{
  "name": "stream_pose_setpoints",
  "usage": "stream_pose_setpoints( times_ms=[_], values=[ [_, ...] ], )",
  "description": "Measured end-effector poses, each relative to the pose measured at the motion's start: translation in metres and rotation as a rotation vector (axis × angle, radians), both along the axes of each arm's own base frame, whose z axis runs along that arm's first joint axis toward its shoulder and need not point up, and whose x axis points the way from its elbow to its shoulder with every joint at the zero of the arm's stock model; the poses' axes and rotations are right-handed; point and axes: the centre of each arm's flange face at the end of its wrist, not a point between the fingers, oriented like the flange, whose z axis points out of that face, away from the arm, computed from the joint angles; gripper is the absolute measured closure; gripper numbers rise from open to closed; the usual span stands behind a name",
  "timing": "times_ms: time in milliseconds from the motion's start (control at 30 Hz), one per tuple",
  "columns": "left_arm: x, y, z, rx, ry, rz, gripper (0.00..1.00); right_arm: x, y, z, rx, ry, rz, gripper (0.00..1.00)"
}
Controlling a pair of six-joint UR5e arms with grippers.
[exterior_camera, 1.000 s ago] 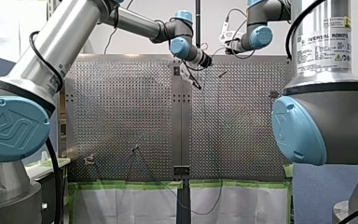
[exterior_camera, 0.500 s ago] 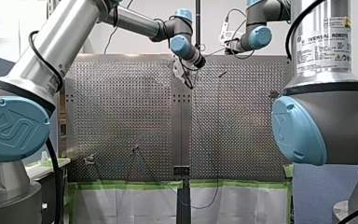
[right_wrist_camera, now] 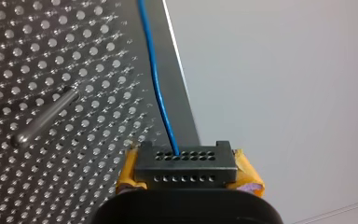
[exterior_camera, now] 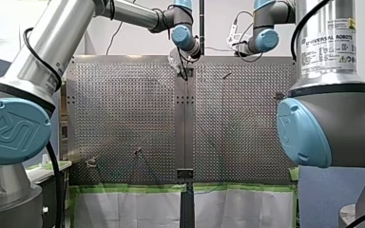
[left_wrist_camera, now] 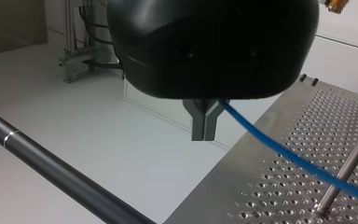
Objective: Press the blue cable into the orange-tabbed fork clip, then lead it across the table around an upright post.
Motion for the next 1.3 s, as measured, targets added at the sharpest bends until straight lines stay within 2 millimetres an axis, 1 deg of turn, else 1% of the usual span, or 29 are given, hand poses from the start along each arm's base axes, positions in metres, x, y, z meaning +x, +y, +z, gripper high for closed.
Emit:
stream_pose_setpoints(
  times_ms=[167, 233, 267, 533, 667, 767, 833, 933, 1100, 1300],
  values=[
    [0.001, -0.002, -0.001, 0.034, -0.013, -0.016, 1.0, 0.0, -0.013, -0.017, 0.025, 0.009, -0.006, 1.0],
    [0.001, -0.003, 0.0, 0.048, -0.022, -0.028, 1.0, 0.0, -0.016, -0.018, 0.027, 0.008, -0.008, 1.0],
    [0.002, -0.003, 0.0, 0.054, -0.026, -0.034, 0.98, -0.001, -0.018, -0.017, 0.025, 0.006, -0.01, 1.0],
    [0.011, -0.005, 0.001, 0.119, -0.062, -0.057, 0.98, -0.005, -0.03, 0.005, -0.005, -0.028, -0.02, 1.0],
    [0.019, -0.011, -0.007, 0.167, -0.057, -0.058, 0.98, -0.007, -0.036, 0.02, -0.025, -0.049, -0.023, 1.0],
    [0.023, -0.018, -0.014, 0.206, -0.049, -0.06, 0.98, -0.009, -0.042, 0.025, -0.032, -0.059, -0.027, 1.0],
    [0.029, -0.022, -0.019, 0.216, -0.049, -0.059, 0.98, -0.01, -0.047, 0.025, -0.03, -0.06, -0.03, 1.0],
    [0.037, -0.026, -0.024, 0.21, -0.049, -0.062, 0.98, -0.011, -0.057, 0.017, -0.017, -0.057, -0.037, 1.0],
    [0.049, -0.031, -0.02, 0.177, -0.064, -0.077, 0.98, -0.013, -0.068, 0.007, -0.002, -0.052, -0.048, 1.0],
    [0.063, -0.036, -0.02, 0.163, -0.088, -0.093, 0.98, -0.014, -0.079, 0.003, 0.003, -0.055, -0.06, 1.0]
  ],
)
